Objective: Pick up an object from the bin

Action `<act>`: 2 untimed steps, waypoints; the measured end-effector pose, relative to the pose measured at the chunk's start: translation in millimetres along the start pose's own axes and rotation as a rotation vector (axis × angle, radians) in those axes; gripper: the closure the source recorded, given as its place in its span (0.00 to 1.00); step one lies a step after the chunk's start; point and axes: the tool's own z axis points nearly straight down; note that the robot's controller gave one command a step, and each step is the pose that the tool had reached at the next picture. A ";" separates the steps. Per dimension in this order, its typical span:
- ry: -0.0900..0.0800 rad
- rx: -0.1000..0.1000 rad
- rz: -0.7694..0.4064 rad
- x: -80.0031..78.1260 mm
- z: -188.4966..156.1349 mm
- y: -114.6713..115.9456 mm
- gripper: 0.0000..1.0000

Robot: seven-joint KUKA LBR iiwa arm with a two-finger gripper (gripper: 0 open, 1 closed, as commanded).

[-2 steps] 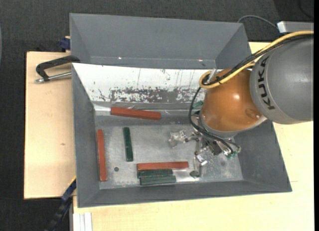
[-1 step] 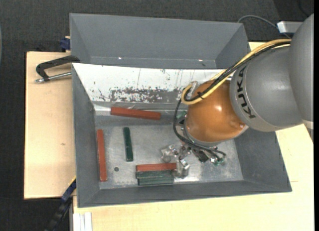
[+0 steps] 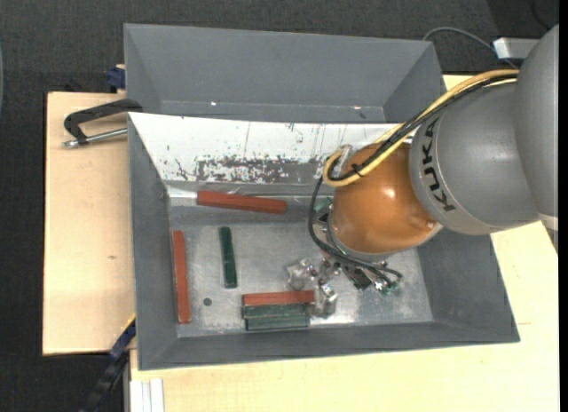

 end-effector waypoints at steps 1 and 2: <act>0.000 -0.002 -0.028 -49.4 -104.6 30.5 1.00; 0.000 -0.002 -0.028 -49.4 -104.6 30.5 1.00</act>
Offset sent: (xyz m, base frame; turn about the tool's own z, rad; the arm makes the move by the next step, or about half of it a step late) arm 0.0000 0.0000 0.0000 0.0000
